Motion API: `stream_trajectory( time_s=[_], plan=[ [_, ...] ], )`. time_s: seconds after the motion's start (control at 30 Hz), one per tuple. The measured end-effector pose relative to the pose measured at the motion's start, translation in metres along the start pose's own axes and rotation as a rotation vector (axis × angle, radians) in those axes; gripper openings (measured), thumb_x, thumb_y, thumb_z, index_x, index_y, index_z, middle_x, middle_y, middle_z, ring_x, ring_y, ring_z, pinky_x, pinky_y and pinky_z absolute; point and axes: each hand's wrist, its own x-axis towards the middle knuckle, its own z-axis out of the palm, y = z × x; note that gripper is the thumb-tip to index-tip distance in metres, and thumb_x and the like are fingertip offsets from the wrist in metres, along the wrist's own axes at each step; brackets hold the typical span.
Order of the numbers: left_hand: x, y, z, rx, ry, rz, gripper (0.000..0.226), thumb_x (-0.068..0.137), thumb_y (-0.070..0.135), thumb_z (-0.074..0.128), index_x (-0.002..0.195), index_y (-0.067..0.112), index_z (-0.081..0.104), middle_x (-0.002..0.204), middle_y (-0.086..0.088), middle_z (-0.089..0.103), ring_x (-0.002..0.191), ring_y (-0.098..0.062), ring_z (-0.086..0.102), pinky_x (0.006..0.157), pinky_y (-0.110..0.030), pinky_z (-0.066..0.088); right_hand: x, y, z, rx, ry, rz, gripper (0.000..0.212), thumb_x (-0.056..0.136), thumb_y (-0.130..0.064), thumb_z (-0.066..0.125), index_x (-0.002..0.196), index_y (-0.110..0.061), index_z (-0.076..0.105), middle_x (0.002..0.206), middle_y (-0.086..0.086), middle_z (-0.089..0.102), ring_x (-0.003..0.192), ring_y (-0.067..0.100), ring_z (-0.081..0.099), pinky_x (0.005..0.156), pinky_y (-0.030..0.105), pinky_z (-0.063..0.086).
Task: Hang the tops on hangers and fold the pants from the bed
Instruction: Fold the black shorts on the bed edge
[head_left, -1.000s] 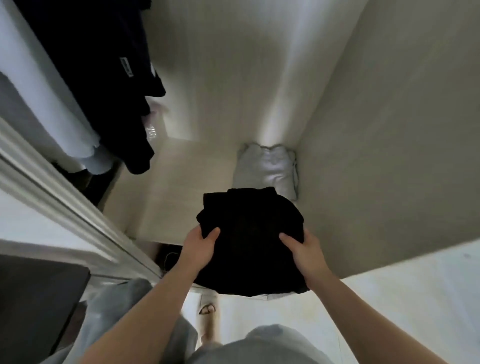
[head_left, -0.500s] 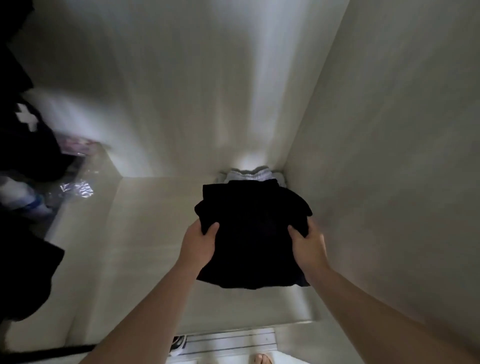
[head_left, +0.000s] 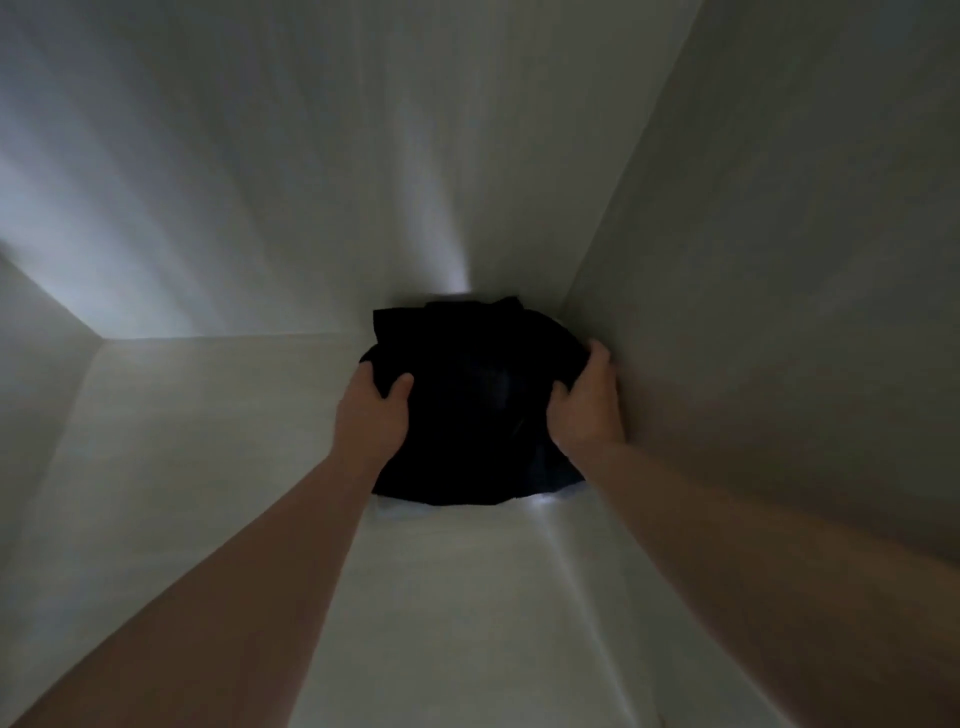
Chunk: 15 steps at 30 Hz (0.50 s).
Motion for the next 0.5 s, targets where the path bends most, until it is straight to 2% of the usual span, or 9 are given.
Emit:
stream_trajectory(
  time_s=[0.1,0.2,0.3,0.4,0.5],
  plan=[
    [-0.014,-0.010,0.008,0.287,0.165,0.025,0.067,0.096,0.045,0.060,0.149,0.013,0.034,0.148,-0.015,0.044,0.135,-0.039,0.041,0.105,-0.052,0.038,-0.014,0.001,0.015,-0.364,0.077,-0.137,0.086,0.090,-0.020,0.062,0.159,-0.020,0.012,0.164,0.013,0.014,0.147,0.035,0.023,0.116,0.052,0.026],
    [-0.044,-0.020,0.016,0.566,0.272,0.290,0.064,0.098,0.049,0.049,0.154,0.024,0.031,0.160,-0.011,0.031,0.145,-0.037,0.028,0.111,-0.056,0.028,-0.033,0.005,0.027,-0.568,0.130,-0.348,0.084,0.091,-0.033,0.059,0.160,-0.032,0.012,0.168,0.008,0.007,0.152,0.033,0.012,0.117,0.060,0.014],
    [-0.072,-0.042,0.033,0.682,0.161,0.384,0.059,0.099,0.053,0.039,0.154,0.033,0.034,0.165,-0.010,0.023,0.150,-0.038,0.022,0.115,-0.058,0.023,-0.048,0.028,0.044,-0.612,0.050,-0.345,0.074,0.095,-0.040,0.056,0.159,-0.038,0.020,0.169,0.008,0.010,0.153,0.035,0.012,0.117,0.067,0.012],
    [-0.091,-0.063,0.046,0.762,0.025,0.324,0.060,0.098,0.057,0.031,0.155,0.037,0.033,0.166,-0.009,0.020,0.152,-0.038,0.017,0.118,-0.062,0.020,-0.060,0.060,0.054,-0.684,-0.028,-0.304,0.068,0.098,-0.046,0.053,0.158,-0.036,0.023,0.168,0.008,0.012,0.154,0.034,0.013,0.116,0.069,0.012],
    [-0.088,-0.070,0.048,0.782,-0.028,0.289,0.062,0.098,0.059,0.028,0.156,0.039,0.030,0.167,-0.007,0.018,0.153,-0.037,0.013,0.119,-0.061,0.016,-0.059,0.082,0.058,-0.696,-0.063,-0.312,0.069,0.098,-0.048,0.053,0.158,-0.035,0.022,0.167,0.011,0.017,0.153,0.034,0.019,0.115,0.067,0.016]
  ],
)
